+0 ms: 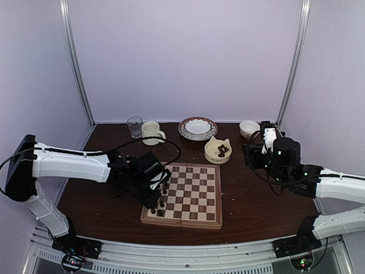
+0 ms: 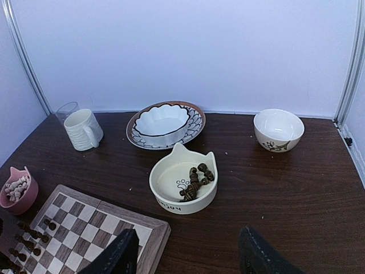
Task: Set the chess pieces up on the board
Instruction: Place the knight at b8, then pick up the knight from the storage box.
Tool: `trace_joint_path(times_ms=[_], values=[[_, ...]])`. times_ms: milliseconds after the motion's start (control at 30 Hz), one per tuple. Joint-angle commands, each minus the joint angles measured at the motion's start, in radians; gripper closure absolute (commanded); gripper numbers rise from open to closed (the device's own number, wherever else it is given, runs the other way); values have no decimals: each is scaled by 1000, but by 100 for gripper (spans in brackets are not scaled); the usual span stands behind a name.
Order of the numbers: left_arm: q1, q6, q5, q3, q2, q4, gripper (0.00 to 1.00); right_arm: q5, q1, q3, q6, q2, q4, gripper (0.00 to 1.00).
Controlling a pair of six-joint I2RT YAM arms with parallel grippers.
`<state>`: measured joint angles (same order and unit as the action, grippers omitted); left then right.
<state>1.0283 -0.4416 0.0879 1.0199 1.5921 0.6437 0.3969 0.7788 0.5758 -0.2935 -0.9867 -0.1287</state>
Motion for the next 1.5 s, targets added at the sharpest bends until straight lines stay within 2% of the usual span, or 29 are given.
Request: trace_joint_path(times_ms=[0,133,267,800,1167,1267,1333,1467], values=[[-4,-11,14,25,14,-21,95,-8,-4,-10,5,12,-12,37],[-4,-8,7,26,12,-15,91,-9,-4,-7,6,11,-12,37],[-5,-9,8,20,1,-15,79,-9,-4,-7,6,11,-11,37],[-4,-6,11,21,-43,10,77,-10,-4,-3,10,5,-9,37],[-5,2,-46,117,-208,128,73,-27,-4,9,13,-17,-5,37],[-5,12,-49,187,-241,158,72,-45,-6,55,8,-70,46,35],[-15,13,-47,241,-243,160,73,-60,-26,131,-14,-144,147,38],[-103,-51,-86,225,-286,-22,73,-169,-95,282,-58,-303,291,44]])
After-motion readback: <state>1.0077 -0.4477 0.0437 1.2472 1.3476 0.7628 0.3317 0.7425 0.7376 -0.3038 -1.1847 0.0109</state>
